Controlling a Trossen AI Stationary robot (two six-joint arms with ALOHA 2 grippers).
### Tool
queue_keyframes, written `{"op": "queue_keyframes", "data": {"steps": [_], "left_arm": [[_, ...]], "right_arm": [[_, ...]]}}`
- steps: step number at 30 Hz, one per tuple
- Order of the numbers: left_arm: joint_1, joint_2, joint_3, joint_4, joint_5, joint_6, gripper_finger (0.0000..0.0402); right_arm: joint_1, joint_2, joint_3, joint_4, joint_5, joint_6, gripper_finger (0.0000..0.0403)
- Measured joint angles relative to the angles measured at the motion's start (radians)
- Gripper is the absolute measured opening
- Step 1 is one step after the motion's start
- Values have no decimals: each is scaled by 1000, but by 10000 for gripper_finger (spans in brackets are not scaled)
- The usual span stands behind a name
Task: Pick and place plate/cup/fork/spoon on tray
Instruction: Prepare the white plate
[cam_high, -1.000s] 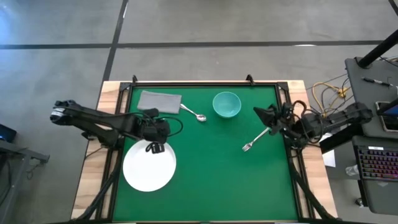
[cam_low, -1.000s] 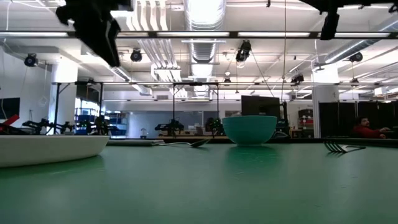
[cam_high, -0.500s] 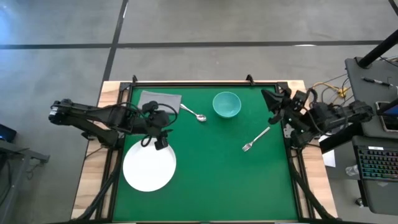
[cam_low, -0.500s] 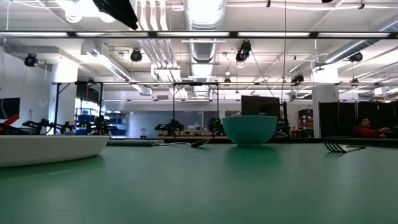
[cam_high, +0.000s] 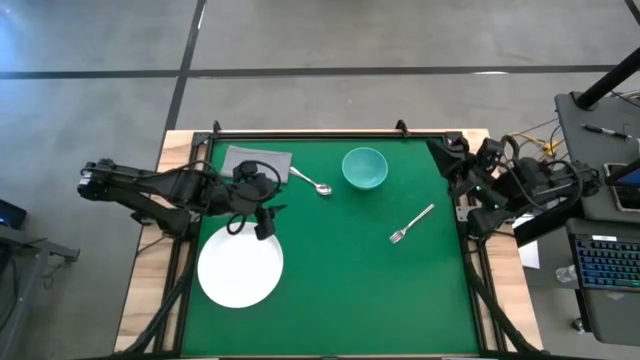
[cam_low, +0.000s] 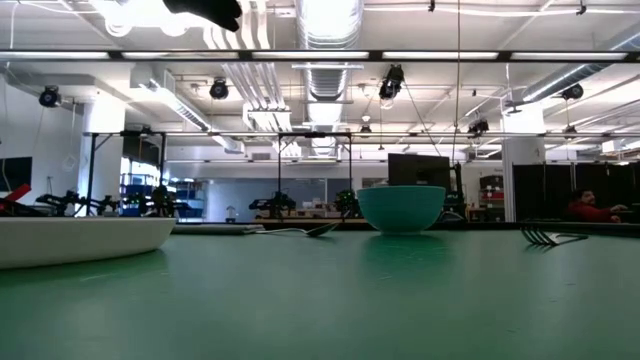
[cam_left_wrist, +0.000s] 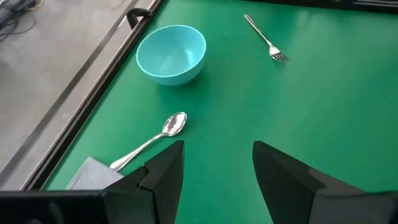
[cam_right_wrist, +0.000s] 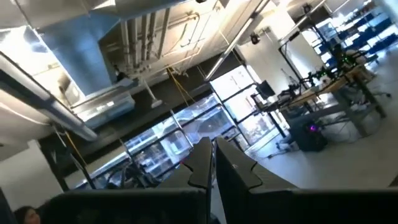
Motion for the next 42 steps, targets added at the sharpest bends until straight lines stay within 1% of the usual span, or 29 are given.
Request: {"op": "queue_keyframes", "data": {"steps": [3, 6, 9, 12, 15, 17, 19, 23, 26, 28, 30, 34, 36, 42], "left_arm": [[0, 0, 0, 0, -1, -27, 176], [10, 0, 0, -10, 0, -52, 176], [21, -2, 8, -53, 2, -53, 176], [39, -2, 21, -127, 19, -52, 176], [76, 1, 24, -217, 59, -50, 176], [106, 7, 23, -277, 86, -27, 176], [137, 18, 20, -326, 113, 19, 176], [193, 54, 2, -366, 182, 137, 176], [237, 72, -47, -367, 314, 194, 176], [262, 81, -100, -369, 402, 219, 176], [281, 82, -161, -369, 462, 240, 176], [312, 67, -299, -344, 575, 263, 176], [321, 60, -360, -318, 607, 263, 176], [322, 51, -475, -186, 603, 265, 176]], "right_arm": [[0, 16, 11, -61, 46, 15, 13], [-2, 34, 68, -227, 98, 70, 30], [-19, 71, 165, -487, 124, 132, 67], [-48, 134, 283, -815, 131, 201, 108], [-84, 207, 396, -1104, 117, 333, 143], [-111, 254, 463, -1249, 90, 405, 160], [-132, 296, 512, -1340, 59, 451, 172], [-164, 364, 573, -1438, -13, 485, 180], [-181, 399, 593, -1474, -78, 509, 178], [-184, 417, 594, -1487, -126, 536, 178], [-183, 427, 585, -1490, -160, 557, 180], [-183, 442, 565, -1496, -177, 600, 182], [-183, 451, 559, -1499, -177, 604, 182], [-183, 474, 559, -1494, -177, 613, 182]]}}
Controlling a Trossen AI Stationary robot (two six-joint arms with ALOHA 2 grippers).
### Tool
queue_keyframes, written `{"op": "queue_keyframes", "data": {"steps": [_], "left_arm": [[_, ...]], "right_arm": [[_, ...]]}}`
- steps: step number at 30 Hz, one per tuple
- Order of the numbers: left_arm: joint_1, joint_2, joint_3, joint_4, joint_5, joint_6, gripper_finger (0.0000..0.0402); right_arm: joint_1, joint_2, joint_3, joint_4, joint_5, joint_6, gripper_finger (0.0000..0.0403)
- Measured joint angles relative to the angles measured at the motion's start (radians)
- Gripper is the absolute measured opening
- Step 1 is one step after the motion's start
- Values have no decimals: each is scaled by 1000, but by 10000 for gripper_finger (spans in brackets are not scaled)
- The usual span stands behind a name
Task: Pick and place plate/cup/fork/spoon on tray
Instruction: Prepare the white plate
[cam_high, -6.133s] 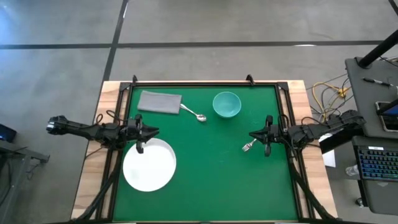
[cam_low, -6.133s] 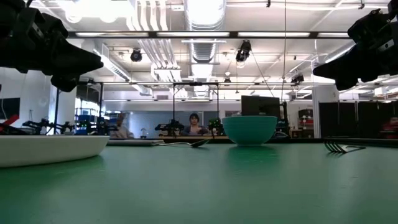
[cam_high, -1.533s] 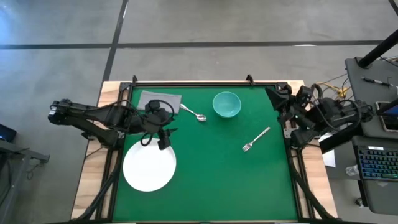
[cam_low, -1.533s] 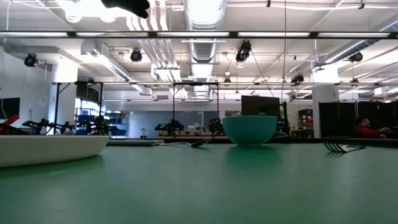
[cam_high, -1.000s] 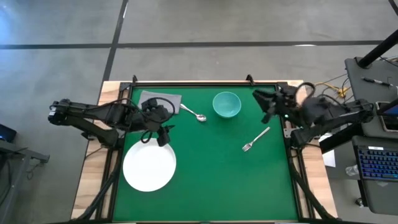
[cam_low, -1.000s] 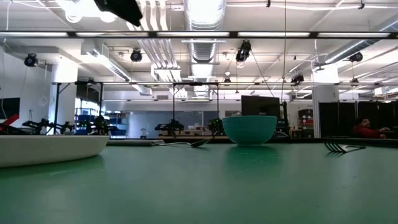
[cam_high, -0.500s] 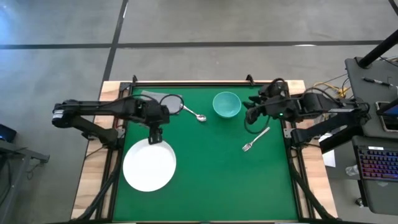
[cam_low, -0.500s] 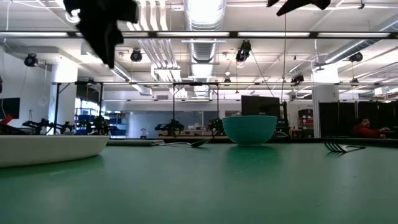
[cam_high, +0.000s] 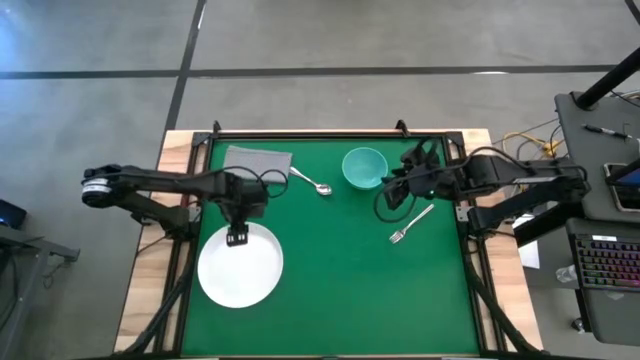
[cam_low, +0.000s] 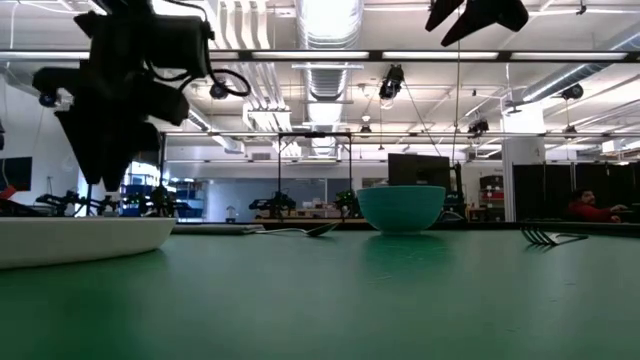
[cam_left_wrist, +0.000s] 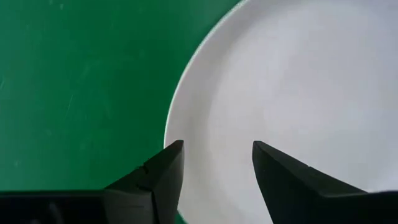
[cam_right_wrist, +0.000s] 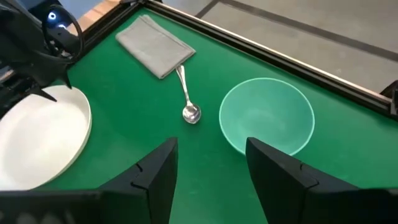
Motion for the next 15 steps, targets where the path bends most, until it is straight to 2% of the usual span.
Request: {"op": "queue_keyframes", "data": {"steps": [8, 15], "left_arm": [[21, 4, -78, 83, -54, 34, 176], [84, 51, -72, 88, -50, 47, 176]], "right_arm": [[0, 10, 0, 7, 0, 15, 183], [0, 20, 0, 6, 0, 15, 183]]}}
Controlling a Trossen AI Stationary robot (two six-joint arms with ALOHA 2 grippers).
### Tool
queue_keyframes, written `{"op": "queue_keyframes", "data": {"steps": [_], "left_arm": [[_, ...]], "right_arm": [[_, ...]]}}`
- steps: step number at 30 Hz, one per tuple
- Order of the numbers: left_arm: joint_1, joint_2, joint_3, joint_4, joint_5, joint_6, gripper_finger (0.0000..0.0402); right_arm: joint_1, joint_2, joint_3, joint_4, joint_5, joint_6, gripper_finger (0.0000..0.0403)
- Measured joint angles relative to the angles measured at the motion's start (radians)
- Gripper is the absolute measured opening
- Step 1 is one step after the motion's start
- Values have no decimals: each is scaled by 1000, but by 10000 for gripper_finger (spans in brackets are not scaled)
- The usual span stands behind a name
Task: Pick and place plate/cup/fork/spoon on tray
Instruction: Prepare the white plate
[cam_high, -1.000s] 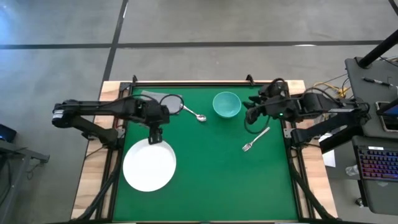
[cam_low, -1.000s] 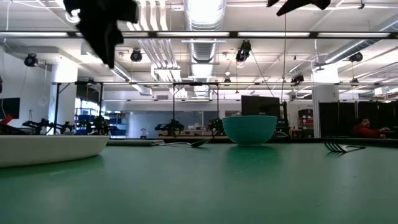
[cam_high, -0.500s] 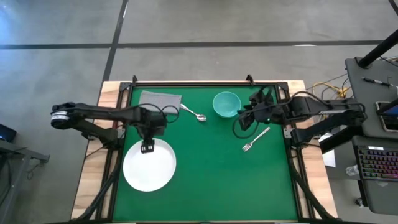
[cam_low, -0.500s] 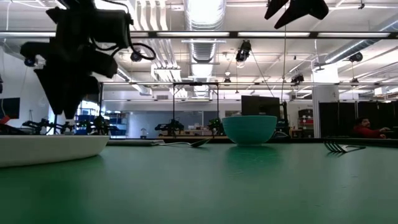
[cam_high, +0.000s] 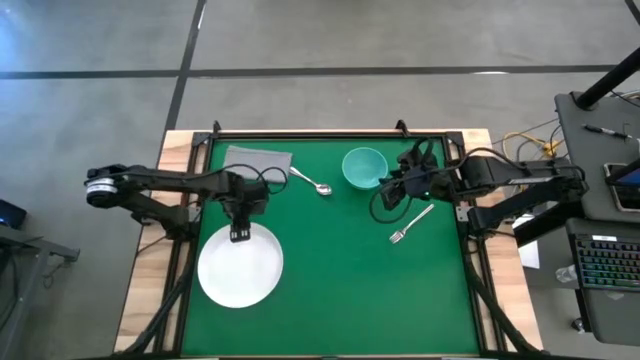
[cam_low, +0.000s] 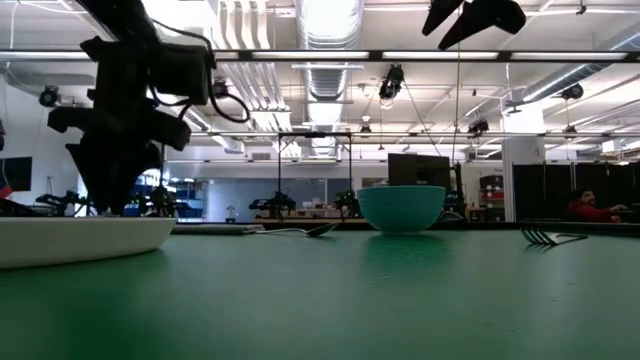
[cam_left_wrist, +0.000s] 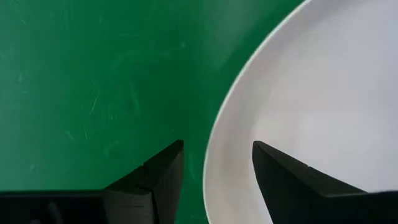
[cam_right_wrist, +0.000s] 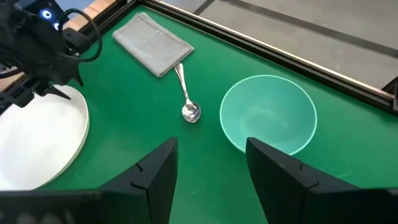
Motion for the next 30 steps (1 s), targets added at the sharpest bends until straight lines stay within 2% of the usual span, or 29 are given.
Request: {"op": "queue_keyframes", "data": {"steps": [11, 15, 19, 22, 26, 30], "left_arm": [[20, 180, 0, 3, 75, 30, 171], [21, 234, 17, -3, 78, 29, 130], [21, 254, 38, -4, 58, 30, 60], [18, 252, 66, 55, 79, 37, 13], [20, 244, 85, 110, 117, 3, 5], [18, 242, 105, 216, 218, -123, 1]], "right_arm": [[0, 8, 0, -1, -7, 19, 183], [0, 8, 0, -1, -7, 19, 183], [0, 8, 0, -1, -15, 19, 183], [0, 8, 0, -2, -16, 20, 183], [0, 8, 0, -7, -18, 26, 183], [0, 8, 0, -11, -47, 27, 183]]}}
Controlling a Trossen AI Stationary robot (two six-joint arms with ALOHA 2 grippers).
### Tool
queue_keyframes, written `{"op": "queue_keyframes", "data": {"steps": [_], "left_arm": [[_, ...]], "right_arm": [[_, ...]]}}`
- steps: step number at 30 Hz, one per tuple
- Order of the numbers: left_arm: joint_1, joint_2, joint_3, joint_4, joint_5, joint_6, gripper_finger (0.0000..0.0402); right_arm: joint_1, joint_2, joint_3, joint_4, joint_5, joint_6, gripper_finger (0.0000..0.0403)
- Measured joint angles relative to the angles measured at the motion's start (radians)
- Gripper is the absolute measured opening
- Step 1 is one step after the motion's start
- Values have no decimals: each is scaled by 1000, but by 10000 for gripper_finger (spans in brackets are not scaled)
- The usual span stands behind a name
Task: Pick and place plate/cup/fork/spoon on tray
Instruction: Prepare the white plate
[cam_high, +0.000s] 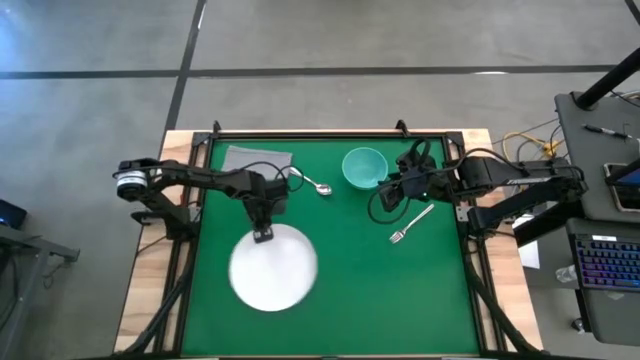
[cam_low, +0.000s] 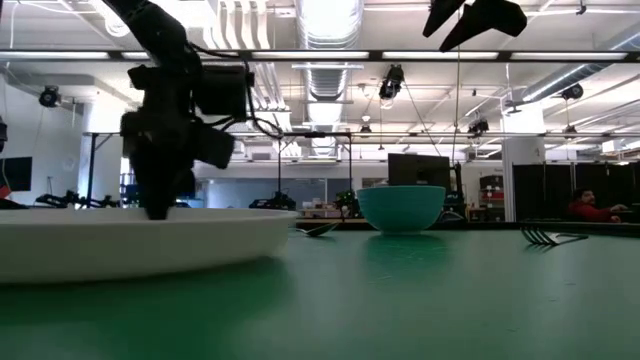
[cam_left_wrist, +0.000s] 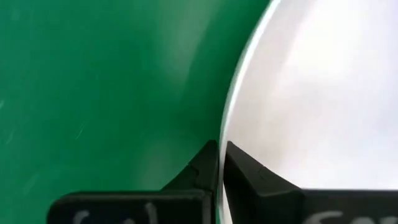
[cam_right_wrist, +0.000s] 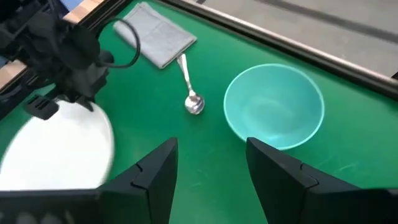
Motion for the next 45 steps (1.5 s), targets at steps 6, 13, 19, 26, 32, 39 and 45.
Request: {"op": "queue_keyframes", "data": {"steps": [6, 13, 19, 26, 32, 39, 45], "left_arm": [[-24, -1, 18, 137, 57, -224, 0], [-140, 36, 30, 368, 65, -451, 0], [-268, 146, 86, 465, 45, -570, 0], [-345, 271, 167, 477, -2, -653, 0], [-348, 300, 244, 466, -87, -661, 0], [-345, 278, 258, 362, -140, -640, 0], [-347, 265, 249, 341, -139, -633, 0]], "right_arm": [[19, 0, 0, -28, -101, 0, 183], [131, 0, -5, -195, -106, 110, 183], [213, -1, -40, -356, -41, 314, 183], [268, -4, -118, -352, -38, 442, 183], [282, -4, -166, -339, -38, 537, 183], [282, -4, -193, -246, -34, 527, 183], [281, -4, -208, -227, -11, 526, 183]]}}
